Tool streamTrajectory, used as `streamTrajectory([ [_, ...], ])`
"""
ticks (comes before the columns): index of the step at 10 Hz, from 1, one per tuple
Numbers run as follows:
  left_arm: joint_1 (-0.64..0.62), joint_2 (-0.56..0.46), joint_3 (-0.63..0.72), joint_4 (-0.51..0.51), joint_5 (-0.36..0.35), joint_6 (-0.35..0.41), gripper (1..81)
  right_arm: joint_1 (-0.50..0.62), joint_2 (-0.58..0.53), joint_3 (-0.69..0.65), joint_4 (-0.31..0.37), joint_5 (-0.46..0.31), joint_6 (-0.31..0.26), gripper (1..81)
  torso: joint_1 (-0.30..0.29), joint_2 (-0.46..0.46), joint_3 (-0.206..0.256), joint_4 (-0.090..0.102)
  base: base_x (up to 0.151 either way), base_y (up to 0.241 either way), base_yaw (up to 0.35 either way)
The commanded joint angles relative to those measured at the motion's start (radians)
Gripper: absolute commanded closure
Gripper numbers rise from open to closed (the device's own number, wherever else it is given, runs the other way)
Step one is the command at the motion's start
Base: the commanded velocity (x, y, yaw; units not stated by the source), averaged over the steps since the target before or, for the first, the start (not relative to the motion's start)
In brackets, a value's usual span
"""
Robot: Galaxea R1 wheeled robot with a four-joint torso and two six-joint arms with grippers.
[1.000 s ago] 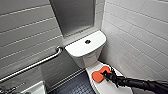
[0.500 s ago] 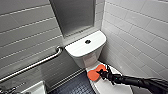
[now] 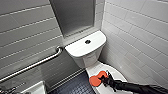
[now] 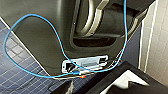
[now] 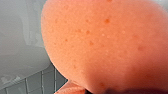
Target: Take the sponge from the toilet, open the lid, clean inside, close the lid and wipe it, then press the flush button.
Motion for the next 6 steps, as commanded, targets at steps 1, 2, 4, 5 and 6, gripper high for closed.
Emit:
streamTrajectory([
  [1, 0.043, -0.014, 0.012, -0.009, 0.094, -0.001, 1.0, 0.032, -0.028, 0.065, -0.013, -0.101, 0.0, 81.1, 0.0, 0.0, 0.0, 0.0, 0.0, 0.0, 0.0],
  [2, 0.043, -0.014, 0.012, -0.007, 0.094, -0.001, 1.0, 0.003, -0.069, 0.114, -0.013, -0.092, 0.0, 81.1, 0.0, 0.0, 0.0, 0.0, 0.0, 0.0, 0.0],
  [4, 0.043, -0.014, 0.012, -0.006, 0.094, -0.001, 1.0, -0.06, -0.128, 0.151, -0.013, -0.092, -0.005, 81.1, 0.0, 0.0, 0.0, 0.0, 0.0, 0.0, 0.0],
  [5, 0.043, -0.014, 0.012, -0.006, 0.094, -0.001, 1.0, -0.087, -0.16, 0.164, -0.013, -0.092, -0.005, 81.1, 0.0, 0.0, 0.0, 0.0, 0.0, 0.0, 0.0],
  [6, 0.043, -0.015, 0.014, -0.004, 0.094, -0.001, 1.0, -0.107, -0.2, 0.187, -0.013, -0.092, -0.005, 81.1, 0.0, 0.0, 0.0, 0.0, 0.0, 0.0, 0.0],
])
